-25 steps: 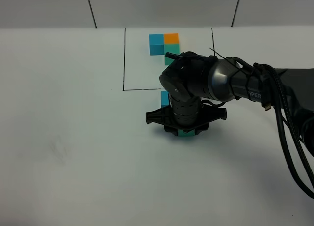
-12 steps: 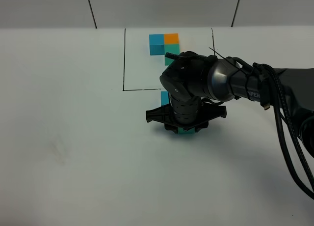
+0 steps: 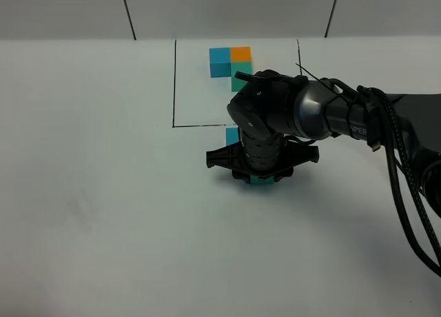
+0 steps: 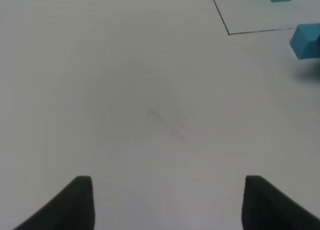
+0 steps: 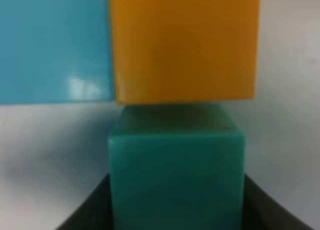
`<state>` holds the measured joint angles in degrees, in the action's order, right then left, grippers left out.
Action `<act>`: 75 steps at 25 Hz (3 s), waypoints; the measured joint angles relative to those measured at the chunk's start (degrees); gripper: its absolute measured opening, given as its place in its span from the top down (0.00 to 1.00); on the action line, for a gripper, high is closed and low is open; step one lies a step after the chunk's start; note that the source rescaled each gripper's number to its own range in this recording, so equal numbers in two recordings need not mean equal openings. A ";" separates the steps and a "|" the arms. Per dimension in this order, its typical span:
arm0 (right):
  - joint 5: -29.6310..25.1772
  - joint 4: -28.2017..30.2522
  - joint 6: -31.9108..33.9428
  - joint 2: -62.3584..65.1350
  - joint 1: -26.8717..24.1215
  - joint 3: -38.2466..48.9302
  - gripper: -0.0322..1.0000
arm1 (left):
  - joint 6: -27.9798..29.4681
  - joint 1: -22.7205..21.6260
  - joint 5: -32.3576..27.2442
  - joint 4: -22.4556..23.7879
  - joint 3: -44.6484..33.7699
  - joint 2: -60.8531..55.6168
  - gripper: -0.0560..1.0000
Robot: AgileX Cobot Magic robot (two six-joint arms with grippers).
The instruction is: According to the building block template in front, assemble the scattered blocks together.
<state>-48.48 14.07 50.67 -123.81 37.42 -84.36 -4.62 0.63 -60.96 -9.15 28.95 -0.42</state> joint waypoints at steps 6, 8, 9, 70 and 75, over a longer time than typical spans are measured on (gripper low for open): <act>0.46 0.00 0.00 -0.07 -0.15 0.00 0.95 | 0.00 0.00 0.00 0.00 0.00 0.00 0.60; 0.72 0.10 0.00 -0.07 -0.15 0.00 0.95 | 0.00 0.00 0.00 0.00 0.00 0.00 0.60; 0.95 0.18 0.00 -0.07 -0.15 0.00 0.95 | 0.00 0.00 0.00 0.00 0.00 0.00 0.60; 1.34 0.14 -3.67 0.76 -0.35 0.00 0.34 | 0.00 0.00 0.00 0.00 0.00 0.00 0.60; 0.86 -0.70 -6.88 4.28 -0.35 0.00 0.03 | 0.00 0.00 0.00 0.00 0.00 0.00 0.60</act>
<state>-47.62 13.37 43.79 -119.53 37.07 -84.36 -4.62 0.63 -60.96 -9.15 28.95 -0.42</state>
